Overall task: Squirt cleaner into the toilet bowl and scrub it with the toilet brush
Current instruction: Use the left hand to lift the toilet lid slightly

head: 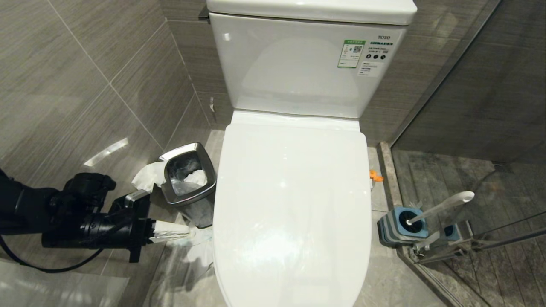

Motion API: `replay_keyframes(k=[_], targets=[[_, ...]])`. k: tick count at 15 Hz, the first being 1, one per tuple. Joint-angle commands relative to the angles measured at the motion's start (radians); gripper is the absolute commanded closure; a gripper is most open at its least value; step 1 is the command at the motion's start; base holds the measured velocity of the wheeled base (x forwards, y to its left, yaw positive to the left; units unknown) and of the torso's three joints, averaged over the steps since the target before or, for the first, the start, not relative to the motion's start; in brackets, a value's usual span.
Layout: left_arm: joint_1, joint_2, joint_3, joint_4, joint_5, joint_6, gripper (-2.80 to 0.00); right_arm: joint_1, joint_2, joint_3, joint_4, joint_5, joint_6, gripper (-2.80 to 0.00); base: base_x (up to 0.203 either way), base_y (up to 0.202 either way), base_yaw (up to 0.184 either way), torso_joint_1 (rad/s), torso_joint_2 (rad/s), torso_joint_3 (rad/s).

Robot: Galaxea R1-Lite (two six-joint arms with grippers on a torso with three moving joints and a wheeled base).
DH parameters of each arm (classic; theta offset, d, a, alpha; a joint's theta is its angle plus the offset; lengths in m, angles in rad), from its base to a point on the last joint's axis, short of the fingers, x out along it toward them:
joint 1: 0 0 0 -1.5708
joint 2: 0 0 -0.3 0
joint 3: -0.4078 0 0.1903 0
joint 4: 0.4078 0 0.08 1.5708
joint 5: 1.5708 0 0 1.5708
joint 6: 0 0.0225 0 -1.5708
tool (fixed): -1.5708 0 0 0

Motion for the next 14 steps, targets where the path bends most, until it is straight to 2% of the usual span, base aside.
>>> replay_keyframes(k=[1, 2, 6, 8, 11, 14], targets=[[0.002, 0.003, 0.005, -0.023, -0.007, -0.004, 0.00, 0.000, 0.000, 0.000, 0.000, 0.000, 0.000, 0.00, 0.000, 0.000, 0.000, 0.000, 0.00, 0.000], [0.002, 0.005, 0.025, -0.070, -0.007, -0.002, 0.00, 0.000, 0.000, 0.000, 0.000, 0.000, 0.000, 0.00, 0.000, 0.000, 0.000, 0.000, 0.00, 0.000], [0.004, 0.026, 0.156, -0.449, -0.042, -0.001, 0.00, 0.000, 0.000, 0.000, 0.000, 0.000, 0.000, 0.00, 0.000, 0.000, 0.000, 0.000, 0.00, 0.000], [0.036, 0.052, 0.181, -0.591, -0.047, -0.001, 0.00, 0.000, 0.000, 0.000, 0.000, 0.000, 0.000, 0.00, 0.000, 0.000, 0.000, 0.000, 0.00, 0.000], [0.057, 0.074, 0.246, -0.706, -0.076, -0.002, 0.00, 0.000, 0.000, 0.000, 0.000, 0.000, 0.000, 0.00, 0.000, 0.000, 0.000, 0.000, 0.00, 0.000], [0.099, 0.086, 0.333, -0.770, -0.193, -0.002, 0.00, 0.000, 0.000, 0.000, 0.000, 0.000, 0.000, 0.00, 0.000, 0.000, 0.000, 0.000, 0.00, 0.000]])
